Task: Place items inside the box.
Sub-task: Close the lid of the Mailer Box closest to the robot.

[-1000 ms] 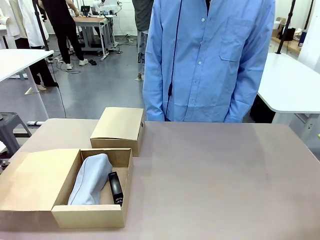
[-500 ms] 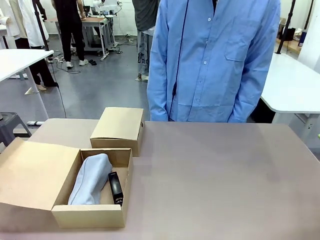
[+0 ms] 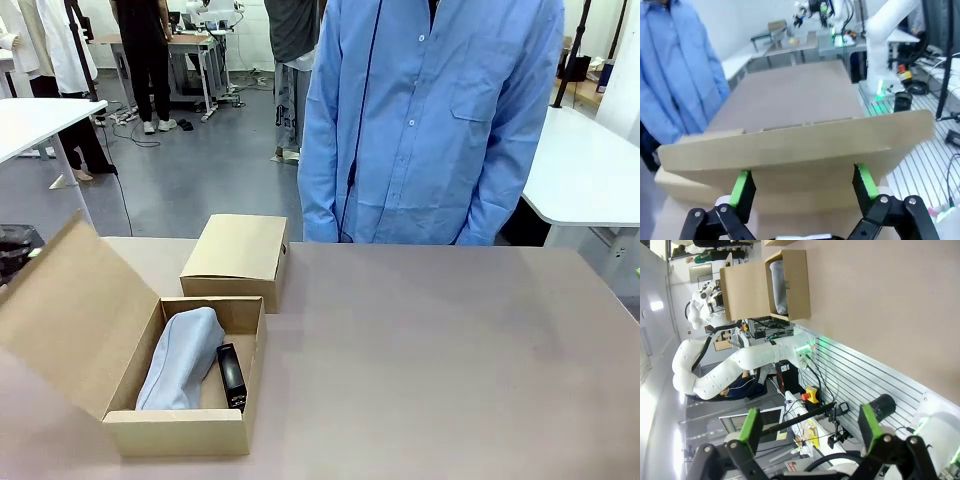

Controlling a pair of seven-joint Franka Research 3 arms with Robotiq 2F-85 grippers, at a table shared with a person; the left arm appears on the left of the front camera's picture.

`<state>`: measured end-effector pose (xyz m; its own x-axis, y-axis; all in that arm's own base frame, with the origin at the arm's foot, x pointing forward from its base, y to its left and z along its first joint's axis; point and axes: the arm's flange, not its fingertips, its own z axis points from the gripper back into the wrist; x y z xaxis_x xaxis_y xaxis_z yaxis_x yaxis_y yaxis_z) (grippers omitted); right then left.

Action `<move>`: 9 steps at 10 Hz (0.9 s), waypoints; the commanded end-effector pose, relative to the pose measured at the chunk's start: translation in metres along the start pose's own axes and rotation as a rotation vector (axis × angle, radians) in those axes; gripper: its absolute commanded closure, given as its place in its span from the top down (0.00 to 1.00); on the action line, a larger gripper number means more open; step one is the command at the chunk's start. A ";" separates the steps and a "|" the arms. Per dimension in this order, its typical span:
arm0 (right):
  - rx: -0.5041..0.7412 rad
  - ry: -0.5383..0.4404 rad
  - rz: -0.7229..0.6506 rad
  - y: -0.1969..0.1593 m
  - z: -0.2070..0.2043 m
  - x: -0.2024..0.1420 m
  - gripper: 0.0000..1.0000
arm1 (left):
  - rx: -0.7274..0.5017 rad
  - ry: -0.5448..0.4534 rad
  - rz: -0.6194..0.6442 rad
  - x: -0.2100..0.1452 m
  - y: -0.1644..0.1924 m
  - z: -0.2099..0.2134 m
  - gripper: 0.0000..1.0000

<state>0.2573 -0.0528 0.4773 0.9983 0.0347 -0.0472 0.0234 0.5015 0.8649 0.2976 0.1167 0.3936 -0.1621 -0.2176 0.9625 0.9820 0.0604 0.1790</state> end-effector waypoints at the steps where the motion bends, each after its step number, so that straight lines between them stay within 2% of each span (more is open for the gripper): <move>1: 0.016 -0.003 -0.012 0.005 0.002 0.000 1.00 | -0.059 -0.037 -0.048 0.030 0.002 -0.048 1.00; 3: 0.016 -0.003 -0.012 0.005 0.002 0.000 1.00 | -0.162 -0.004 -0.038 0.030 0.014 -0.110 1.00; 5: 0.016 -0.003 -0.012 0.005 0.002 0.000 1.00 | -0.246 0.018 -0.023 0.023 0.011 -0.153 1.00; 9: 0.016 -0.003 -0.012 0.005 0.002 0.000 1.00 | -0.313 0.176 0.008 -0.017 -0.003 -0.197 1.00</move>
<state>0.2573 -0.0526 0.4773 0.9983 0.0347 -0.0473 0.0236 0.5013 0.8649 0.3546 -0.0631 0.3532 -0.1770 -0.3524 0.9190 0.9675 -0.2337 0.0967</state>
